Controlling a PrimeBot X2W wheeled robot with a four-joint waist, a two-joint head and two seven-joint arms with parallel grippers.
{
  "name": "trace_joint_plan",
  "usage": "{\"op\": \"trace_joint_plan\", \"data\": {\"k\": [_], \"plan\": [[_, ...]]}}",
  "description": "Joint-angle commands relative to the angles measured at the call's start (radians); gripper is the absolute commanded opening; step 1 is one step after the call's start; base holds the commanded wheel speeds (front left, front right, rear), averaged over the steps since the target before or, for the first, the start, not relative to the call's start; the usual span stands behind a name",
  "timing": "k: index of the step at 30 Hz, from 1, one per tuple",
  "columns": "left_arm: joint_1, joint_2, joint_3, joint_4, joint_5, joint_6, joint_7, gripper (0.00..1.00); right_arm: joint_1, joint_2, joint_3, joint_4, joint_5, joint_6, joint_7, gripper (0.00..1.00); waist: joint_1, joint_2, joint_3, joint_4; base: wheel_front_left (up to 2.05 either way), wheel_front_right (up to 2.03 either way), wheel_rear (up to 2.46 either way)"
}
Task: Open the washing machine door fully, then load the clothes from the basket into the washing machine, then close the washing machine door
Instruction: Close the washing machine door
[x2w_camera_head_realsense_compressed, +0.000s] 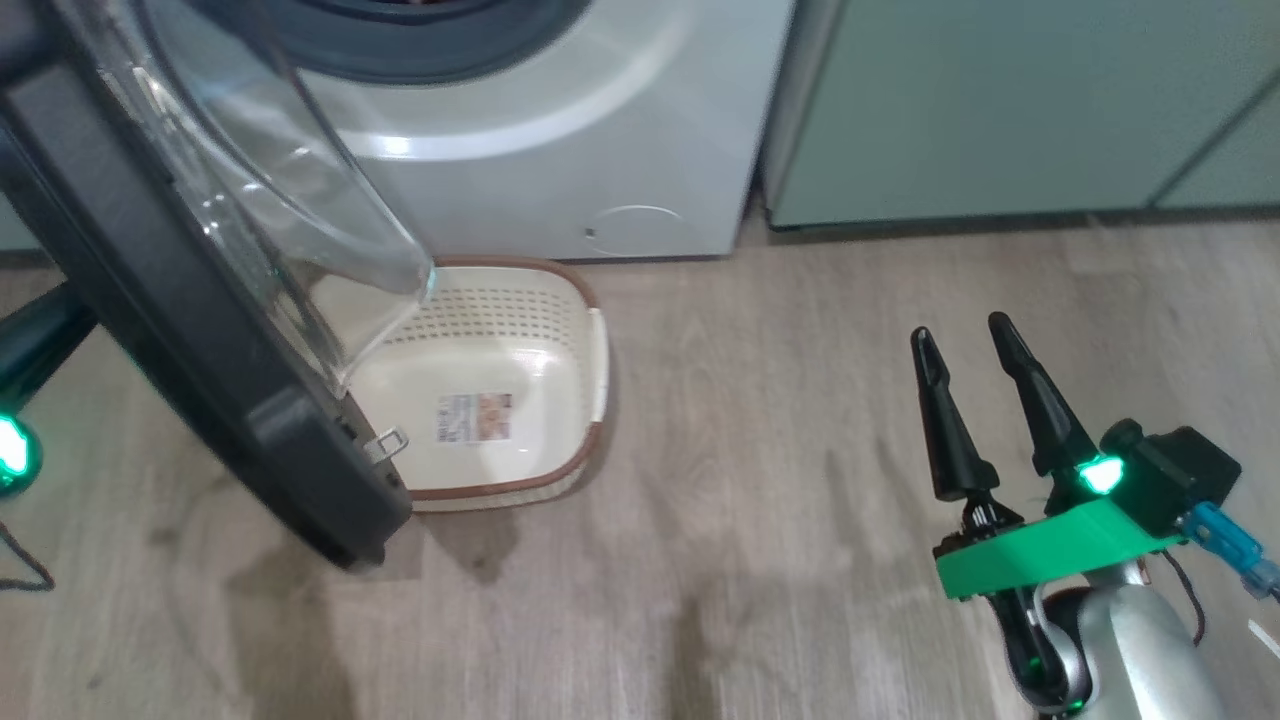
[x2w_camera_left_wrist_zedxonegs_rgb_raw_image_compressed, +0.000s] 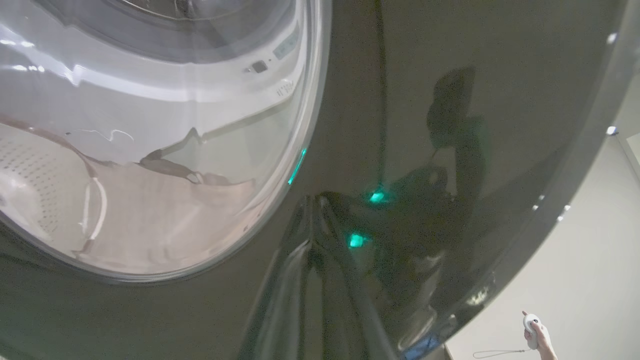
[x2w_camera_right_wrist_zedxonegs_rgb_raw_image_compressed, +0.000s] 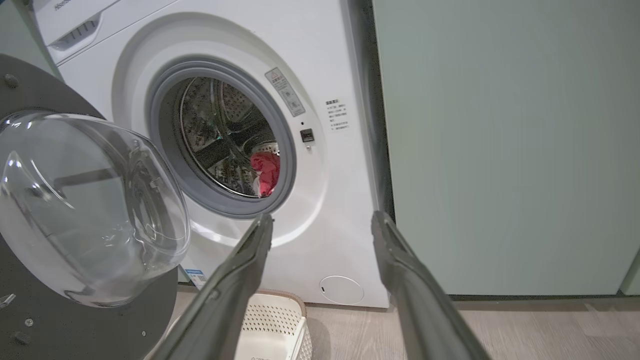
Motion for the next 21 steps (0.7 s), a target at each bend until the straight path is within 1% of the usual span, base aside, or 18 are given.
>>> {"op": "trace_joint_plan", "data": {"k": [1,11,21], "plan": [[-0.055,0.052,0.043,-0.043,-0.015,0.008,0.011,0.00,-0.034,-0.003,0.027,-0.028,0.009,0.000,-0.014,1.00,0.0000,-0.0001,0.030,-0.056,0.00,0.00,0.00],[-0.146,0.078,0.046,-0.069,-0.034,0.058,0.016,0.00,-0.048,-0.003,0.042,-0.006,0.041,0.000,-0.049,1.00,0.0000,-0.0001,0.097,-0.190,0.00,0.00,0.00],[-0.292,0.108,0.024,0.002,-0.006,0.113,-0.018,0.00,-0.077,-0.003,0.074,0.009,0.082,0.000,-0.065,1.00,0.0000,-0.0001,0.168,-0.288,0.00,0.00,0.00]]}}
